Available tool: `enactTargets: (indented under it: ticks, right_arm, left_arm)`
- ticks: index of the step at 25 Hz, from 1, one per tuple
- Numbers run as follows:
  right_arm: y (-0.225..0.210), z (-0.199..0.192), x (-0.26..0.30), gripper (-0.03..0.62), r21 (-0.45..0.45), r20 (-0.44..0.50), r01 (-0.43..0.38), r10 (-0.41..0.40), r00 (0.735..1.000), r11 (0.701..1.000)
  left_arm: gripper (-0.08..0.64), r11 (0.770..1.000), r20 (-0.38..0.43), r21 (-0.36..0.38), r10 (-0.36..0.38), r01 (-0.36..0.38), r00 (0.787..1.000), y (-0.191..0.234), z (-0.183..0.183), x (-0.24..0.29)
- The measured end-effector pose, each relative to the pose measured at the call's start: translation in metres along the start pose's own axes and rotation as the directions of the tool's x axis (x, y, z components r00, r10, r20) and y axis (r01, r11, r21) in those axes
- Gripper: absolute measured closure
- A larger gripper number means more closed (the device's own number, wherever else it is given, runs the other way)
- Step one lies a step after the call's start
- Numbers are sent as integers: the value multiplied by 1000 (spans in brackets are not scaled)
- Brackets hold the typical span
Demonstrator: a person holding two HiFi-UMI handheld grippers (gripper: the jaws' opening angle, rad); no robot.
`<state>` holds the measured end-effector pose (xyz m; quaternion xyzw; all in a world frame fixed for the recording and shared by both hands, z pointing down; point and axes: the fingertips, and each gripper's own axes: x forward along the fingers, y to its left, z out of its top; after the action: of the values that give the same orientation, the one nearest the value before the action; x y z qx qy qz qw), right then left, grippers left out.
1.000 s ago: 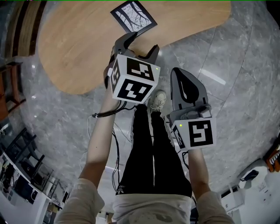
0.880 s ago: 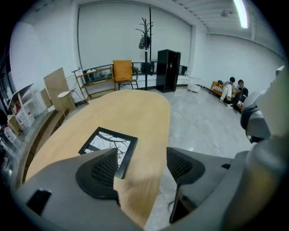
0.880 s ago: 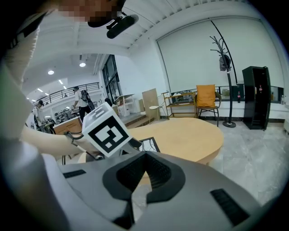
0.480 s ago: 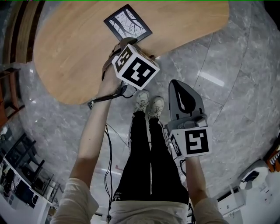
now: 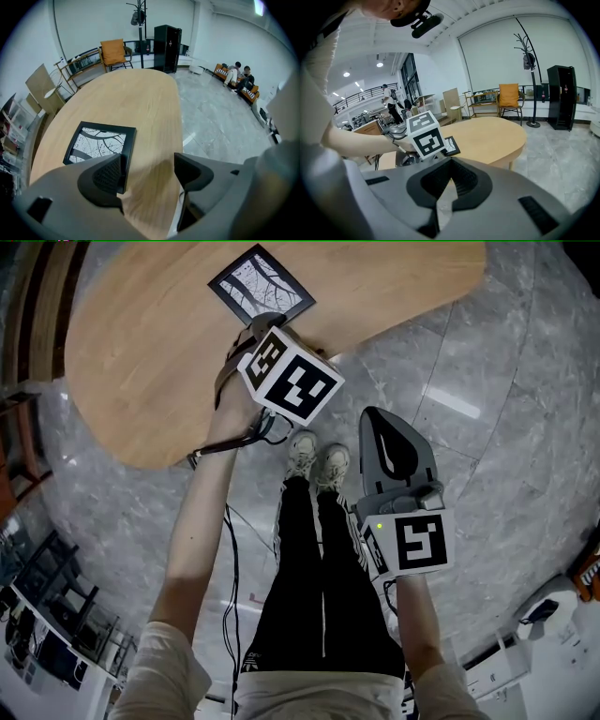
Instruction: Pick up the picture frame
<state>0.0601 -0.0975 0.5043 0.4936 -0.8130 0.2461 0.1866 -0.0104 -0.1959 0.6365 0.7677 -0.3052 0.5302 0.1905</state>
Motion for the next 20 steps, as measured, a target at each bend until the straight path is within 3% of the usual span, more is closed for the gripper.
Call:
enactTargets:
  ticks: [20]
  right_arm:
    - [-6, -10, -9, 588, 8, -15, -21, 21, 1000, 1000]
  left_arm:
    - [227, 998, -19, -58, 27, -28, 999, 6, 1, 7]
